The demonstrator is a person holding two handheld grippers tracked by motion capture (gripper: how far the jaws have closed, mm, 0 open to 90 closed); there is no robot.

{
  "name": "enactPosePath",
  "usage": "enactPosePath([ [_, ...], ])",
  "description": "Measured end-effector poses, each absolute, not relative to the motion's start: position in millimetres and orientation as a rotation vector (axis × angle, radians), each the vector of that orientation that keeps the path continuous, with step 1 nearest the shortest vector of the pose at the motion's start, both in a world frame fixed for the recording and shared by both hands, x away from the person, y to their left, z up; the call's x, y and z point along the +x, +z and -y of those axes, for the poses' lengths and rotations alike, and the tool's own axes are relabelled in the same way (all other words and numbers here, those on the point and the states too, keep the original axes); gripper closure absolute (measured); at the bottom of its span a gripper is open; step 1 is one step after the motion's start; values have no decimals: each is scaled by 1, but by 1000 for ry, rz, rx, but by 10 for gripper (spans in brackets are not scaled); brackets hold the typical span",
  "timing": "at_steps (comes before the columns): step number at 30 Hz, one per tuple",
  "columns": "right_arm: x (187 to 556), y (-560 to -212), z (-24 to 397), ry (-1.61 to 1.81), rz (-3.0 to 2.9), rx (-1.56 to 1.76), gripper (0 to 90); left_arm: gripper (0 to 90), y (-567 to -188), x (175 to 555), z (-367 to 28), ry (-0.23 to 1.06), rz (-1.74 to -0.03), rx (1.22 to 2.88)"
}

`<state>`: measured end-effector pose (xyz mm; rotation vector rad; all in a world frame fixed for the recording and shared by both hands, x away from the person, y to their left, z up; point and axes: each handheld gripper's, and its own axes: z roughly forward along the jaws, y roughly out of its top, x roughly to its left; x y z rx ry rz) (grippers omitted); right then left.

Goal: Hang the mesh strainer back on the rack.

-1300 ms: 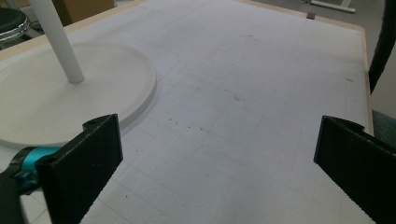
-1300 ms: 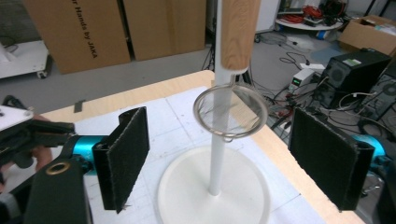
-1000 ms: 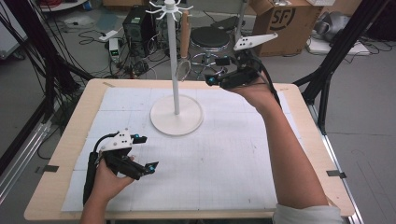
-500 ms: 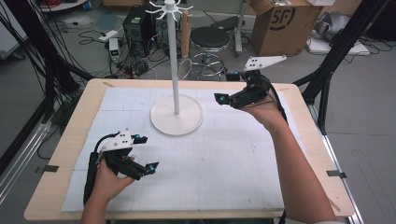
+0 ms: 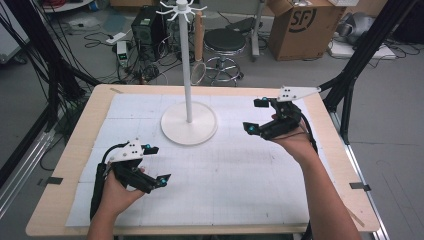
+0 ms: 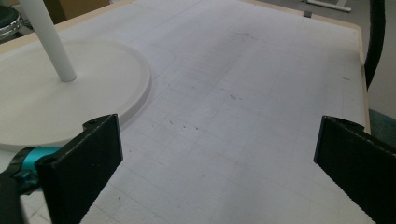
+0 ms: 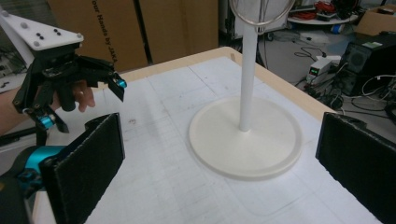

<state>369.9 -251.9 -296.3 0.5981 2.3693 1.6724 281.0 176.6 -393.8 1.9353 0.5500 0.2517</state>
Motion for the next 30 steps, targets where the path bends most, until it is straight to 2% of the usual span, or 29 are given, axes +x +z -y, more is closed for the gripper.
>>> enactPosePath([
  [20,336,-363,292,1705,-2350,720,3,17,-397,282,-173,238,-547,1936],
  [30,330,-364,288,1652,-2371,695,3,17,-397,282,-174,240,-552,1933],
])
